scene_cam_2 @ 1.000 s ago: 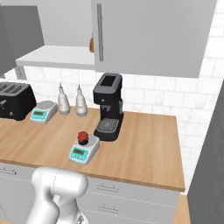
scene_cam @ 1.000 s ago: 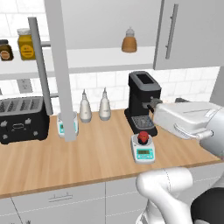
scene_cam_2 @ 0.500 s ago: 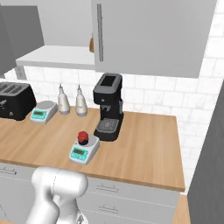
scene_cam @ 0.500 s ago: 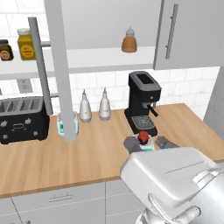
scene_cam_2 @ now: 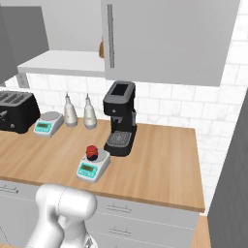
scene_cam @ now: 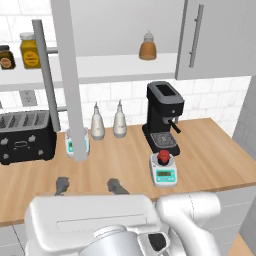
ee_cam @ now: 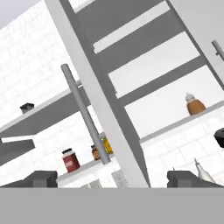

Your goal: Pick the jam and place it on the digital scale for weighing, and close the cabinet.

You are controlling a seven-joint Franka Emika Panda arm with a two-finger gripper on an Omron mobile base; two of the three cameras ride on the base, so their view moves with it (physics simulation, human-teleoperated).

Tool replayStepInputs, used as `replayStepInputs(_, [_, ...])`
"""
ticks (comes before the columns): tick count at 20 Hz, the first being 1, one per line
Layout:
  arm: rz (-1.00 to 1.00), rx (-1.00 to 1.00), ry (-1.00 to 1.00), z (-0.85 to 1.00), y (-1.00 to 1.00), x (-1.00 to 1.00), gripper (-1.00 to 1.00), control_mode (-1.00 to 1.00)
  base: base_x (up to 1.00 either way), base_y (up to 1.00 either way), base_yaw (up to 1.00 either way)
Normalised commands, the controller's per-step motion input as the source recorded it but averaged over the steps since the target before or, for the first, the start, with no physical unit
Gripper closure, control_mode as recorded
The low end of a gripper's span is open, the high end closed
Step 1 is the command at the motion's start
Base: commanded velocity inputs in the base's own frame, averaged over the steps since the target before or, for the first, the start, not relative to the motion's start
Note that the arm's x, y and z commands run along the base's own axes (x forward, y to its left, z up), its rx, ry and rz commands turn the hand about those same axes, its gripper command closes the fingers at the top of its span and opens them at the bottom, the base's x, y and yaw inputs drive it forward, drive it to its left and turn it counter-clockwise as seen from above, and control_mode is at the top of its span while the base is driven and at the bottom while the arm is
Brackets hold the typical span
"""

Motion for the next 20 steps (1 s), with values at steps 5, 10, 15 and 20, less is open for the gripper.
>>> replayStepInputs(5, [-0.15, 0.0, -0.3, -0.7, 0.55, 0.72, -1.0, -1.0, 0.0, 0.0, 0.0])
replayStepInputs(10, [-0.12, 0.05, -0.32, -0.5, 0.09, 1.0, -1.0, -1.0, 0.0, 0.0, 0.0])
replayStepInputs(15, [-0.09, 0.04, -0.33, -0.09, 0.18, 0.92, -1.0, -1.0, 0.0, 0.0, 0.0])
replayStepInputs(20, [-0.11, 0.01, -0.34, -0.28, 0.45, 0.85, -1.0, -1.0, 0.0, 0.0, 0.0])
